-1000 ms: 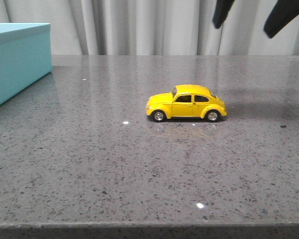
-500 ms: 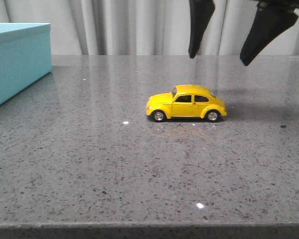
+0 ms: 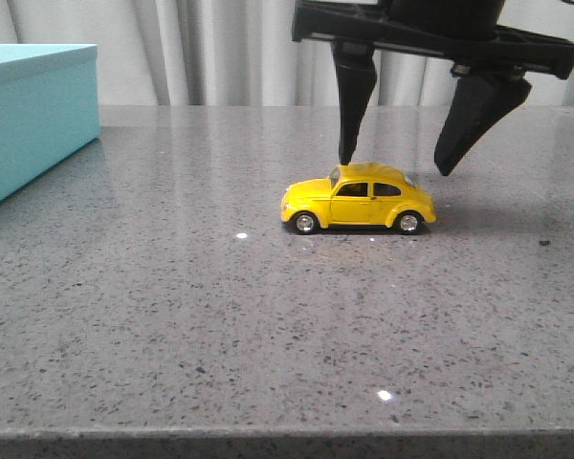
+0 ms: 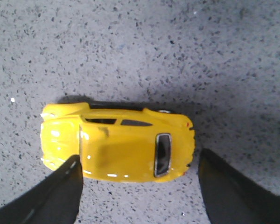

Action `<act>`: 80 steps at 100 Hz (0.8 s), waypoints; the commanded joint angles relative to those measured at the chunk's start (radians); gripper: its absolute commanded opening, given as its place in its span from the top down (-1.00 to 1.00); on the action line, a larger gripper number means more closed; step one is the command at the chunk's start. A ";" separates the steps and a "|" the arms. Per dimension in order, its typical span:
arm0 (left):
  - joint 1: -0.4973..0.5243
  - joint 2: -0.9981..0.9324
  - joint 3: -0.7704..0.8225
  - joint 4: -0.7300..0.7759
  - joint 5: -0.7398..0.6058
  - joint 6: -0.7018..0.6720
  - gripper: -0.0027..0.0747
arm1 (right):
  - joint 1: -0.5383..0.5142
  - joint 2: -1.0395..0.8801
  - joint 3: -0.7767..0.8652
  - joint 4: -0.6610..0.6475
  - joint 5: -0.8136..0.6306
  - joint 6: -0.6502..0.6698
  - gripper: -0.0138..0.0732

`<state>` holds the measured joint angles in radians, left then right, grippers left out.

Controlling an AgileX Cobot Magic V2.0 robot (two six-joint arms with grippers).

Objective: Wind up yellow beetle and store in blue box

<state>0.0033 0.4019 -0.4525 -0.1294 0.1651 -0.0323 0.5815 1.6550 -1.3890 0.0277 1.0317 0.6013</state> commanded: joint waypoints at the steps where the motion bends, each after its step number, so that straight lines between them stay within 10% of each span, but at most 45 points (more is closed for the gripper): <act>1: -0.003 0.014 -0.037 -0.011 -0.071 -0.008 -0.07 | 0.000 -0.029 -0.038 0.009 -0.040 0.002 -0.51; 80: -0.003 0.014 -0.037 -0.011 -0.071 -0.008 -0.07 | 0.005 0.017 -0.038 -0.043 -0.027 0.002 -0.51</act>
<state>0.0033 0.4019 -0.4547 -0.1294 0.1662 -0.0323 0.5871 1.7061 -1.3948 0.0253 1.0060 0.6033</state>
